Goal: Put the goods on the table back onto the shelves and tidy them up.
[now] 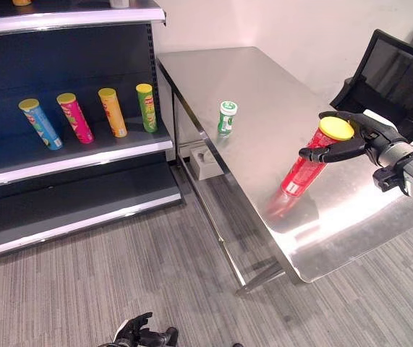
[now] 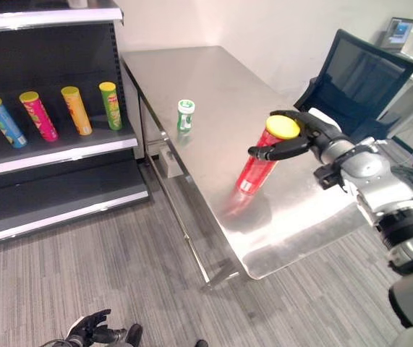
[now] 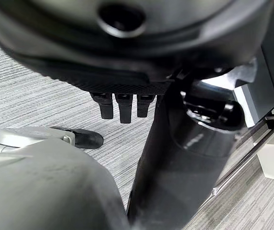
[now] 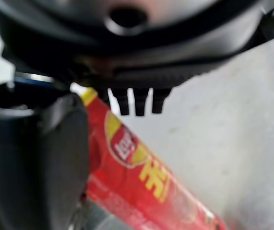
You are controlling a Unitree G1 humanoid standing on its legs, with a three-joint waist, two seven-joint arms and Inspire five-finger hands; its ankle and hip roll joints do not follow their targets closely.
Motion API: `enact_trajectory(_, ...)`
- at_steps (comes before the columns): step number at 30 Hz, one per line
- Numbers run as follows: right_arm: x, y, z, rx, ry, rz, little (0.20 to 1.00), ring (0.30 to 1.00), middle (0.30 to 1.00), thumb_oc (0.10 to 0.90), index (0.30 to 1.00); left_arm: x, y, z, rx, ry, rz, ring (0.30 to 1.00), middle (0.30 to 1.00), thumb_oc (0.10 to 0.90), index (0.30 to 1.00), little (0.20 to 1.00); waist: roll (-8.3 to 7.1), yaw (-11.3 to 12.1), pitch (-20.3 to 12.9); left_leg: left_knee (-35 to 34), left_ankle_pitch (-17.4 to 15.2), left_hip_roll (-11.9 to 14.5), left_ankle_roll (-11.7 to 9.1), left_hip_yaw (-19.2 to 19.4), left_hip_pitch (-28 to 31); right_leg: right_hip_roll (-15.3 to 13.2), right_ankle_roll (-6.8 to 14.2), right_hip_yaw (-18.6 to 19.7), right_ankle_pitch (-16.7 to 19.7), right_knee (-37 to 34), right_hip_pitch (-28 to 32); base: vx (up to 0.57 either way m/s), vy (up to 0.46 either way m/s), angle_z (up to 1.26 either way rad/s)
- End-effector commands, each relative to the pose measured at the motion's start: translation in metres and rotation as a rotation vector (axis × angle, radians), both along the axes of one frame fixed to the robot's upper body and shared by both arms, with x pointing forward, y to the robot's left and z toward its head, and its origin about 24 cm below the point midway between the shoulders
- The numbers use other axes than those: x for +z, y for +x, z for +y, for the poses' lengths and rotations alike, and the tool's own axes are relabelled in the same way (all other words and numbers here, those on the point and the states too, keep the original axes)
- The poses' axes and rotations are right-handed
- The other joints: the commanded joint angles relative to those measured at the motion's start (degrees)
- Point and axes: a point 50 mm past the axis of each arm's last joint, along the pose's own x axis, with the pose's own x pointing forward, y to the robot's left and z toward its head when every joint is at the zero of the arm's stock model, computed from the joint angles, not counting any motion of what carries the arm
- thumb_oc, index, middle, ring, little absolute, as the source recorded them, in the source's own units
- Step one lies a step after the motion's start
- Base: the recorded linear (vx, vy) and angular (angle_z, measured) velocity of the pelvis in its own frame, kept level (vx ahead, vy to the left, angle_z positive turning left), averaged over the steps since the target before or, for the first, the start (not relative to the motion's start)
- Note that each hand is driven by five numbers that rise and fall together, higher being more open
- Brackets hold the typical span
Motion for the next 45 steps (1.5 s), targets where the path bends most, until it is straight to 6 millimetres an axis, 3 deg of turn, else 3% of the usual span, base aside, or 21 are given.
enact_trajectory(1, 0.071, 0.009, 0.009, -0.011, -0.035, -0.227, 0.3, 0.3, 0.3, 0.4, 0.3, -0.002, -0.015, 0.014, -0.046, 0.059, 0.068, 0.9, 0.9, 0.8, 0.9, 0.9, -2.03, 2.04, -2.12, 0.2, -5.42, 2.21, -2.45, 7.34, 4.05, -1.93, 3.87, 1.42, -0.95, 1.06, 1.43, 0.0, 0.0, 0.0)
enact_trajectory(10, 0.073, 0.002, 0.013, 0.01, 0.002, -0.304, 0.3, 0.3, 0.3, 0.4, 0.3, -0.003, -0.019, 0.014, -0.01, 0.066, 0.078, 0.9, 0.9, 0.8, 0.9, 0.9, -1.49, 1.34, -1.98, 0.2, -5.5, 2.27, -2.43, 7.73, 4.19, -1.81, 3.77, 1.82, -0.95, 0.8, 1.38, 0.0, 0.0, 0.0)
enact_trajectory(15, 0.081, -0.031, 0.02, 0.093, 0.075, -0.499, 0.3, 0.3, 0.3, 0.4, 0.3, -0.002, -0.017, 0.016, 0.021, 0.072, 0.061, 0.9, 0.9, 0.8, 0.9, 0.9, -0.74, 0.61, -1.85, 0.2, -5.54, 2.56, -2.51, 7.81, 4.1, -1.62, 3.72, 2.02, -1.39, 0.83, 1.15, 0.01, -0.05, 0.01)
enact_trajectory(16, 0.093, -0.056, 0.022, 0.135, 0.159, -0.665, 0.3, 0.3, 0.3, 0.4, 0.3, -0.001, -0.018, 0.018, 0.034, 0.078, 0.054, 0.9, 0.9, 0.8, 0.9, 0.9, -0.13, 0.36, -1.81, 0.2, -5.5, 3.04, -2.68, 7.42, 3.91, -1.22, 3.57, 1.89, -1.86, 0.79, 1.07, 0.02, -0.126, 0.06)
enact_trajectory(17, 0.099, -0.062, 0.027, 0.163, 0.179, -0.724, 0.3, 0.3, 0.3, 0.4, 0.3, -0.001, -0.018, 0.019, 0.043, 0.08, 0.048, 0.9, 0.9, 0.8, 0.9, 0.9, 0.14, 0.32, -1.75, 0.2, -5.36, 3.25, -2.76, 7.25, 3.79, -1.03, 3.4, 1.93, -2.0, 0.72, 1.02, 0.02, -0.148, 0.06)
enact_trajectory(23, 0.109, -0.085, 0.05, 0.286, 0.246, -0.878, 0.3, 0.3, 0.3, 0.4, 0.3, 0.004, -0.014, 0.026, 0.138, 0.073, -0.006, 0.9, 0.9, 0.8, 0.9, 0.9, 0.61, 1.4, 0.01, 0.21, -3.42, 4.39, -3.35, 4.92, 1.0, 0.31, 2.49, 2.05, -2.75, 0.42, -0.3, -0.05, -0.094, 0.03)
enact_trajectory(25, 0.113, -0.089, 0.052, 0.302, 0.24, -0.9, 0.3, 0.3, 0.3, 0.4, 0.3, 0.006, -0.011, 0.026, 0.151, 0.069, -0.025, 0.9, 0.9, 0.8, 0.9, 0.9, 0.43, 1.55, 0.82, 1.84, -3.05, 4.06, -3.53, 4.97, -0.6, 0.09, 2.32, 1.7, -2.93, 0.42, -0.43, -0.14, 0.021, 0.18)
enact_trajectory(26, 0.121, -0.097, 0.054, 0.309, 0.184, -0.947, 0.3, 0.3, 0.3, 0.4, 0.3, 0.01, -0.002, 0.026, 0.162, 0.062, -0.066, 0.9, 0.9, 0.8, 0.9, 0.9, 0.08, 1.76, 2.94, 6.79, -2.29, 4.01, -4.34, 7.6, -5.89, -1.07, 2.54, -0.1, -3.15, 0.42, -0.56, -0.16, 0.048, 0.33)
enact_trajectory(27, 0.121, -0.097, 0.054, 0.308, 0.183, -0.948, 0.3, 0.3, 0.3, 0.4, 0.3, 0.01, -0.001, 0.026, 0.161, 0.062, -0.066, 0.9, 0.9, 0.8, 0.9, 0.9, 0.05, 1.7, 2.88, 7.29, -2.48, 3.93, -4.34, 7.47, -6.33, -1.11, 2.55, -0.21, -3.13, 0.42, -0.69, -0.16, 0.093, 0.61)
enact_trajectory(30, 0.123, -0.103, 0.058, 0.306, 0.108, -0.973, 0.3, 0.3, 0.3, 0.4, 0.3, 0.01, 0.001, 0.026, 0.169, 0.063, -0.078, 0.9, 0.9, 0.8, 0.9, 0.9, 0.26, 1.59, 2.8, 5.33, -0.4, 8.53, -5.05, 9.63, -6.94, -1.98, 3.48, -1.77, -2.71, 0.42, -0.49, 0.0, 0.232, 0.98)
enact_trajectory(31, 0.125, -0.106, 0.063, 0.312, 0.018, -0.978, 0.3, 0.3, 0.3, 0.4, 0.3, 0.013, 0.006, 0.031, 0.143, 0.094, -0.086, 0.9, 0.9, 0.8, 0.9, 0.9, -0.03, 0.88, 2.54, 1.5, 4.0, 14.14, -6.04, 12.48, -7.73, -4.03, 4.94, -2.75, -2.85, 0.42, -0.62, 0.04, 0.478, 0.55)
enact_trajectory(34, 0.114, -0.113, 0.062, 0.316, -0.009, -0.946, 0.3, 0.3, 0.3, 0.4, 0.3, 0.012, 0.007, 0.026, 0.083, 0.1, -0.074, 0.9, 0.9, 0.8, 0.9, 0.9, 1.67, -0.32, 0.95, 0.2, 4.9, 16.39, -6.88, 16.72, -8.19, -6.48, 6.27, -4.34, -2.44, 0.68, 0.18, 0.07, 0.467, 0.57)
enact_trajectory(36, 0.106, -0.117, 0.061, 0.299, -0.038, -0.942, 0.3, 0.3, 0.3, 0.4, 0.3, 0.01, 0.009, 0.019, 0.009, 0.101, -0.064, 0.9, 0.9, 0.8, 0.9, 0.9, 3.01, -0.8, -0.59, 0.2, 3.84, 14.81, -7.42, 17.91, -7.64, -10.05, 7.35, -6.15, -0.8, 1.44, 0.89, 0.13, 0.518, 0.33)
enact_trajectory(38, 0.098, -0.117, 0.06, 0.273, -0.065, -0.932, 0.3, 0.3, 0.3, 0.4, 0.3, 0.013, 0.017, 0.018, -0.057, 0.123, -0.08, 0.9, 0.9, 0.8, 0.9, 0.9, 3.08, -0.69, -1.32, 0.8, 1.74, 11.13, -6.41, 18.43, -7.17, -15.64, 8.98, -7.75, 2.95, 4.48, 0.96, 0.12, 0.452, 0.4)
enact_trajectory(39, 0.097, -0.117, 0.06, 0.271, -0.065, -0.933, 0.3, 0.3, 0.3, 0.4, 0.3, 0.013, 0.017, 0.018, -0.058, 0.124, -0.08, 0.9, 0.9, 0.8, 0.9, 0.9, 2.74, -0.71, -1.32, 0.89, 1.68, 10.65, -6.17, 18.49, -7.22, -16.14, 9.14, -7.74, 3.03, 4.56, 0.91, 0.08, 0.387, 0.58)
enact_trajectory(40, 0.093, -0.112, 0.067, 0.282, -0.071, -0.922, 0.3, 0.3, 0.3, 0.4, 0.3, 0.015, 0.018, 0.02, -0.073, 0.133, -0.088, 0.9, 0.9, 0.8, 0.9, 0.9, 2.31, -0.3, -1.06, 1.15, 0.33, 7.73, -4.45, 19.1, -6.52, -19.67, 9.21, -7.88, 7.08, 7.78, 0.03, 0.09, 0.489, 0.74)
enact_trajectory(41, 0.087, -0.11, 0.08, 0.337, -0.063, -0.903, 0.3, 0.3, 0.3, 0.4, 0.3, 0.021, 0.024, 0.029, -0.053, 0.152, -0.116, 0.9, 0.9, 0.8, 0.9, 0.9, 2.59, 0.07, -0.31, 0.6, -1.33, 4.85, -2.31, 19.91, -4.69, -22.09, 7.65, -7.53, 8.48, 12.36, -1.45, 0.09, 0.477, 0.59)
enact_trajectory(43, 0.082, -0.107, 0.083, 0.341, -0.069, -0.888, 0.3, 0.3, 0.3, 0.4, 0.3, 0.023, 0.024, 0.035, -0.041, 0.164, -0.119, 0.9, 0.9, 0.8, 0.9, 0.9, 2.77, -0.06, 0.13, 0.34, -1.48, 3.69, -1.36, 19.72, -4.38, -21.65, 6.71, -5.61, 8.18, 15.96, -3.06, 0.05, 0.338, 0.35)
enact_trajectory(45, 0.081, -0.106, 0.091, 0.373, -0.122, -0.872, 0.3, 0.3, 0.3, 0.4, 0.3, 0.025, 0.025, 0.04, -0.017, 0.167, -0.125, 0.9, 0.9, 0.8, 0.9, 0.9, 3.8, -0.75, 1.22, 0.2, -1.51, 2.14, -0.11, 18.48, -3.71, -16.67, 4.65, -2.05, 4.88, 20.08, -5.96, 0.07, 0.349, 0.46)
